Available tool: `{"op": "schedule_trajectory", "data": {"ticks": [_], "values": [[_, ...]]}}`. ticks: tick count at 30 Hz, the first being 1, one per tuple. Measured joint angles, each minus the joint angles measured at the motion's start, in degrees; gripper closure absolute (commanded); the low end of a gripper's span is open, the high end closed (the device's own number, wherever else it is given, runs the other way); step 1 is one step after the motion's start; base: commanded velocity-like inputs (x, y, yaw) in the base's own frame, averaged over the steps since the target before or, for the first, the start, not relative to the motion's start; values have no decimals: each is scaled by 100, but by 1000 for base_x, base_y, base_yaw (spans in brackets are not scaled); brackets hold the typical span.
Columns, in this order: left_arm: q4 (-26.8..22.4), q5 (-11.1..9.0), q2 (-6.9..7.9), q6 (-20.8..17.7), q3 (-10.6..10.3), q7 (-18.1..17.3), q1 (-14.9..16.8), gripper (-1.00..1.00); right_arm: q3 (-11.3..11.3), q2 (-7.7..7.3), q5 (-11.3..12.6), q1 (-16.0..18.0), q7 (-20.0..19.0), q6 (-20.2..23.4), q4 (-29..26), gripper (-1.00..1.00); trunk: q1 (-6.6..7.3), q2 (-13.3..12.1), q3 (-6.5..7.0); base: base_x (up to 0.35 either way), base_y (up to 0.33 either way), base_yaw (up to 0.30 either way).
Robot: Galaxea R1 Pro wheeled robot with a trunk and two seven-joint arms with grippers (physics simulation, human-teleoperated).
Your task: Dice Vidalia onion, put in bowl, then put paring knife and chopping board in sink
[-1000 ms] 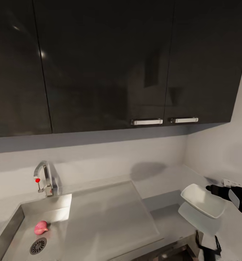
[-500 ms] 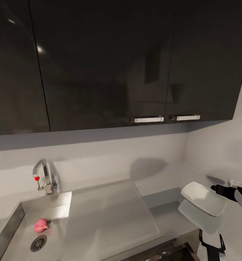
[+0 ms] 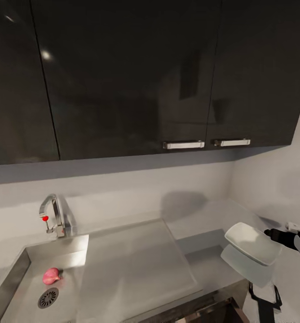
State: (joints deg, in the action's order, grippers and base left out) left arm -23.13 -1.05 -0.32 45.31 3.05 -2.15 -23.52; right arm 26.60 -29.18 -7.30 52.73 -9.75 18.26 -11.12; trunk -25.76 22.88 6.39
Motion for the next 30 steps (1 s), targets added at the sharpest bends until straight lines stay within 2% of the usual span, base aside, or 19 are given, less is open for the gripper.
{"op": "schedule_trajectory", "data": {"ticks": [16, 22, 30], "values": [[0, 0, 0, 0, 0, 0, 0, -100, 0, -193, 4, 0, -410, -1, 38, -100, 0, 0, -147, 0, 0, 0], [0, 0, 0, 0, 0, 0, 0, -100, -2, -296, 68, 0, -718, 5, 45, -100, 0, 0, -202, 0, 0, 0], [2, 0, 0, 0, 0, 0, 0, -100, 2, -349, 106, 0, -813, 7, 48, -100, 0, 0, -275, 0, 0, 0]]}}
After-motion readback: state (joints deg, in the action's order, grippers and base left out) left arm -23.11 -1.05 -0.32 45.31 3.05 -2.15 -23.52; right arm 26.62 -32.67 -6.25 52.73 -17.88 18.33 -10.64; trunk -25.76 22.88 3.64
